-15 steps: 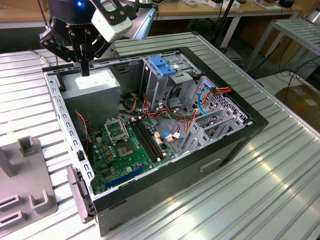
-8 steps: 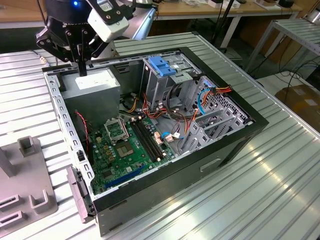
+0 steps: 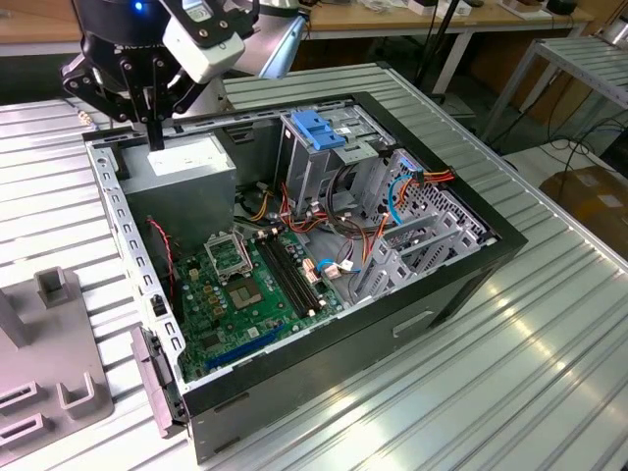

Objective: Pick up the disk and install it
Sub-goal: 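Reach for the disk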

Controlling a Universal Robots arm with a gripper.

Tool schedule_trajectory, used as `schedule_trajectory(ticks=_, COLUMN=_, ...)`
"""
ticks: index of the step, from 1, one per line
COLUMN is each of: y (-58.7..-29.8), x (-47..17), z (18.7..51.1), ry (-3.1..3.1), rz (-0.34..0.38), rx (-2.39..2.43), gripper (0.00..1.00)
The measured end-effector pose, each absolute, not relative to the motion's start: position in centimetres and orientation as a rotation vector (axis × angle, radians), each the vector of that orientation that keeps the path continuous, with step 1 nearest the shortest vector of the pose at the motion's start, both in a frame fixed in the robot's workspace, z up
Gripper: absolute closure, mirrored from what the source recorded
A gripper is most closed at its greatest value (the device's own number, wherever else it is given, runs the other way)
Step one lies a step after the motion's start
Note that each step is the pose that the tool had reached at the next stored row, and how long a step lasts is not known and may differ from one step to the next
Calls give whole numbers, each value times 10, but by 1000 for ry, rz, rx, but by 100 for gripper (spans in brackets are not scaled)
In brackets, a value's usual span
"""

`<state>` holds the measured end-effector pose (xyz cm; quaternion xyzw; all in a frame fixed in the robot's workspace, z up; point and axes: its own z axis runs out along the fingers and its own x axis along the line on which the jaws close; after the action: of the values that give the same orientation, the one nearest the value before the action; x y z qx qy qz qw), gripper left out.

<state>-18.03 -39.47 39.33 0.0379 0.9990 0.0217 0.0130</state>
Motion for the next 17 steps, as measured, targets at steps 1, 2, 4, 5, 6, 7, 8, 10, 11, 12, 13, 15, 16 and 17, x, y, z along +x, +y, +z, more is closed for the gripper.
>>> schedule_trajectory(ticks=1, y=-395, x=-181, z=393, ry=3113, rz=68, rx=118, gripper=89)
schedule_trajectory(ticks=2, y=-394, x=-181, z=393, ry=3113, rz=68, rx=118, gripper=89)
schedule_trajectory(ticks=4, y=-394, x=-182, z=393, ry=3113, rz=68, rx=117, gripper=89)
schedule_trajectory(ticks=5, y=-393, x=-182, z=393, ry=3113, rz=68, rx=117, gripper=89)
schedule_trajectory(ticks=6, y=-393, x=-183, z=393, ry=3114, rz=68, rx=117, gripper=89)
schedule_trajectory(ticks=7, y=-393, x=-184, z=393, ry=3114, rz=68, rx=116, gripper=89)
schedule_trajectory(ticks=8, y=-393, x=-186, z=393, ry=3115, rz=67, rx=116, gripper=89)
schedule_trajectory(ticks=10, y=-392, x=-188, z=393, ry=3116, rz=67, rx=115, gripper=89)
schedule_trajectory(ticks=11, y=-392, x=-189, z=393, ry=3116, rz=68, rx=115, gripper=89)
schedule_trajectory(ticks=12, y=-392, x=-190, z=393, ry=3116, rz=68, rx=115, gripper=89)
schedule_trajectory(ticks=13, y=-392, x=-191, z=393, ry=3117, rz=67, rx=115, gripper=89)
schedule_trajectory(ticks=15, y=-391, x=-194, z=393, ry=3117, rz=67, rx=115, gripper=89)
schedule_trajectory(ticks=16, y=-391, x=-195, z=393, ry=3117, rz=67, rx=115, gripper=89)
schedule_trajectory(ticks=17, y=-391, x=-196, z=393, ry=3117, rz=67, rx=116, gripper=89)
